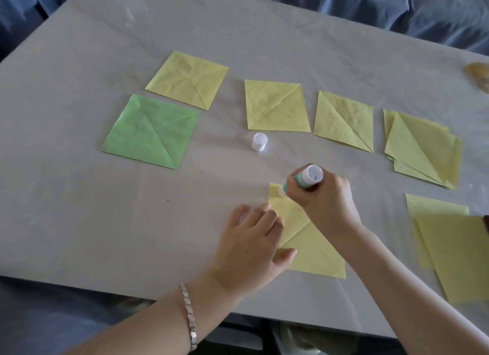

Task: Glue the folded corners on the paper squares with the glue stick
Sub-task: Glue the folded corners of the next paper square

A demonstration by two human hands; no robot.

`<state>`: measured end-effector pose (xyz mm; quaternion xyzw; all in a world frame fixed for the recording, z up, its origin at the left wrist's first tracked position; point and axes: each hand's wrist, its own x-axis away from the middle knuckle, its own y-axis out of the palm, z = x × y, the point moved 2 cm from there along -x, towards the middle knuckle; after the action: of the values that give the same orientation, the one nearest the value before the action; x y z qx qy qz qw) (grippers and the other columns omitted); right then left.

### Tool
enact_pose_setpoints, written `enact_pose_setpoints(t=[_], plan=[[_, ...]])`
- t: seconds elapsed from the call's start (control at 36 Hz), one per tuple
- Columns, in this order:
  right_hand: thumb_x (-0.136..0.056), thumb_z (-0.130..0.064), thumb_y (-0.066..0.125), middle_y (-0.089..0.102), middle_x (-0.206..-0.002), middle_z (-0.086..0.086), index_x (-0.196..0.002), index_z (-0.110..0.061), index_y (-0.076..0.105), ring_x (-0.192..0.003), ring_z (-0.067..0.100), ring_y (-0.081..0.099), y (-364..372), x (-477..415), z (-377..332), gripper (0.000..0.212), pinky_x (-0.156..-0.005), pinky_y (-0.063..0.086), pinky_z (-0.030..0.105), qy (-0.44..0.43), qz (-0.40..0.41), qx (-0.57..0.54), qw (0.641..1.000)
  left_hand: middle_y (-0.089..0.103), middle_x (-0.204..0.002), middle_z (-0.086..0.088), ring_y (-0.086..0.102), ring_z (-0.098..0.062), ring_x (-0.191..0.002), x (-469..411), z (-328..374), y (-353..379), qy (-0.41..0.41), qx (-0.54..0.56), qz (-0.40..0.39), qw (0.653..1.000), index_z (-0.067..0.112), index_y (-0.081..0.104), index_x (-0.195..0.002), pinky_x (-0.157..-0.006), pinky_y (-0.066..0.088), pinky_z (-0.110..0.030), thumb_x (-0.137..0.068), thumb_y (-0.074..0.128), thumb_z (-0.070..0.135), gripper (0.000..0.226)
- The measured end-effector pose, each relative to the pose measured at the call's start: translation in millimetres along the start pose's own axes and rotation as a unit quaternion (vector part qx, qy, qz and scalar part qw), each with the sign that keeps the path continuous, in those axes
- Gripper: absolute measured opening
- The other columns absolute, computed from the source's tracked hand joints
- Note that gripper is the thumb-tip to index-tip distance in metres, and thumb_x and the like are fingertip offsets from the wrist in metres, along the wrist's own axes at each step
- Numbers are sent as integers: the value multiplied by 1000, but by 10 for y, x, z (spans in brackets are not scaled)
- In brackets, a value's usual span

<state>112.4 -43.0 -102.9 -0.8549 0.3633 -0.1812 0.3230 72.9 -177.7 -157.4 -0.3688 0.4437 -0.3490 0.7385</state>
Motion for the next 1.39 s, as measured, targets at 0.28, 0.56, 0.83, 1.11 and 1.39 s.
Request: enact_pose_setpoints(t=[0.28,0.56,0.83,1.11,1.39], plan=[[-77,-26,66,66,-72,12,-75,-8,63,-51,8,40,-3,40,26,19,-50,37,25,16,-16,-6,1000,25,-149,14,4,-9,-143,-221,-172,-189,-132,83,-166,974,20,21,-146,-109,0,-22,-70,61,63,96],[-74,-24,68,64,-66,7,-70,-16,63,-52,14,44,-36,215,21,10,-51,40,29,11,-36,-19,999,-4,-156,21,-28,-7,-139,-263,-271,-231,-106,5,-294,950,28,0,-150,-113,-14,-36,-73,50,76,103],[-69,-16,73,61,-71,-7,-64,-30,59,-56,14,50,-33,495,65,20,-54,42,29,-26,-67,0,997,-21,-154,18,-37,-11,-135,-284,-304,-238,-85,-22,-335,938,27,-9,-150,-112,-18,-42,-69,51,80,114],[-70,-18,71,57,-59,-1,-66,-21,62,-51,11,44,-21,293,-16,10,-53,41,29,-39,-73,1,997,-32,-151,11,-44,-14,-131,-294,-380,-242,-69,-32,-358,931,29,-15,-148,-109,-24,-44,-62,55,82,123],[-75,-21,70,57,-57,0,-70,-12,64,-49,5,42,20,94,-92,13,-49,36,20,-33,-60,-13,998,-29,-152,10,-42,-16,-133,-267,-403,-224,-63,-34,-345,936,29,-15,-147,-111,-22,-44,-61,53,84,123]])
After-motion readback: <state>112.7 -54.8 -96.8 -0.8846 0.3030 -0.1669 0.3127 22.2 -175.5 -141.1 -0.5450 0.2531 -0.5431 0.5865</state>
